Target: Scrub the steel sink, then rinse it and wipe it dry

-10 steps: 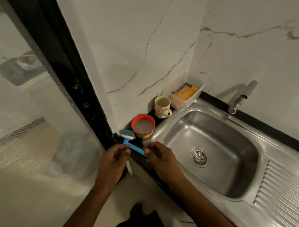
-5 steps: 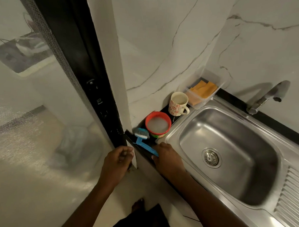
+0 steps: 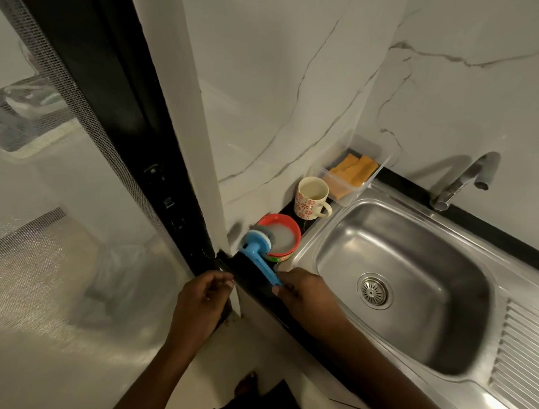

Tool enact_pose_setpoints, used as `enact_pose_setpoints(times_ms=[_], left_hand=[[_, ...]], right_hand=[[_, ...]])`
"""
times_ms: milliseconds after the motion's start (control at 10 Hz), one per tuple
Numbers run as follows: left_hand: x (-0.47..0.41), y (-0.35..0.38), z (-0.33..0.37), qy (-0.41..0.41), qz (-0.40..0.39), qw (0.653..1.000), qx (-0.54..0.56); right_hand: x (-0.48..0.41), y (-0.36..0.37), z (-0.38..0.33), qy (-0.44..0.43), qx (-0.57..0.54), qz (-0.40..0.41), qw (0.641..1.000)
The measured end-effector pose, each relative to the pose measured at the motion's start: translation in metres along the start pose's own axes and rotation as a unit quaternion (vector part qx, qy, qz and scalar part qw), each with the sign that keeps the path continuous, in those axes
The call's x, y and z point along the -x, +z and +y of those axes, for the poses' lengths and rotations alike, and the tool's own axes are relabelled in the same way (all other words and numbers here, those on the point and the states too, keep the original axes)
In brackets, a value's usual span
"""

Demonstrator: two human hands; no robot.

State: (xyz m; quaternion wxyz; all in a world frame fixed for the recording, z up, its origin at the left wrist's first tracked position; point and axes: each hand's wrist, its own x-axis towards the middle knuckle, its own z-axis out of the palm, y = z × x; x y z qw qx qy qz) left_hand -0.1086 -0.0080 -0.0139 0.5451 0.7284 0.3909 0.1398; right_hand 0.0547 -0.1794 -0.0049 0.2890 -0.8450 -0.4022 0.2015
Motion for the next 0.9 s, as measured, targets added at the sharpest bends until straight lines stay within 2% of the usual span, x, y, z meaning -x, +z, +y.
enact_pose_setpoints(times_ms=[100,200,400,500,600,700,900], left_hand=[[-0.005,0.007,0.009,0.01,-0.016,1.0,0.018],[-0.011,0.013,0.017,0.019,-0.021,0.999,0.026],[-0.025,0.02,0.027,0.039,-0.038,0.998,0.016],[-0.03,0.023,0.03,0.051,-0.044,0.998,0.005],[-0.037,0.025,0.033,0.06,-0.052,0.997,-0.001],[-0.042,0.028,0.038,0.077,-0.057,0.995,-0.008],[-0.052,0.043,0.052,0.136,-0.074,0.987,-0.039]], right_hand=[[-0.005,-0.008,0.0,0.058,-0.166,0.023,0.984],[-0.015,-0.01,0.0,0.13,-0.34,0.02,0.931],[-0.038,0.004,0.003,0.241,-0.512,0.012,0.824],[-0.039,0.013,0.004,0.271,-0.534,0.016,0.801],[-0.038,0.017,0.005,0.276,-0.531,0.026,0.801],[-0.036,0.016,0.004,0.284,-0.503,0.034,0.816],[-0.023,0.014,0.013,0.278,-0.386,0.025,0.879]])
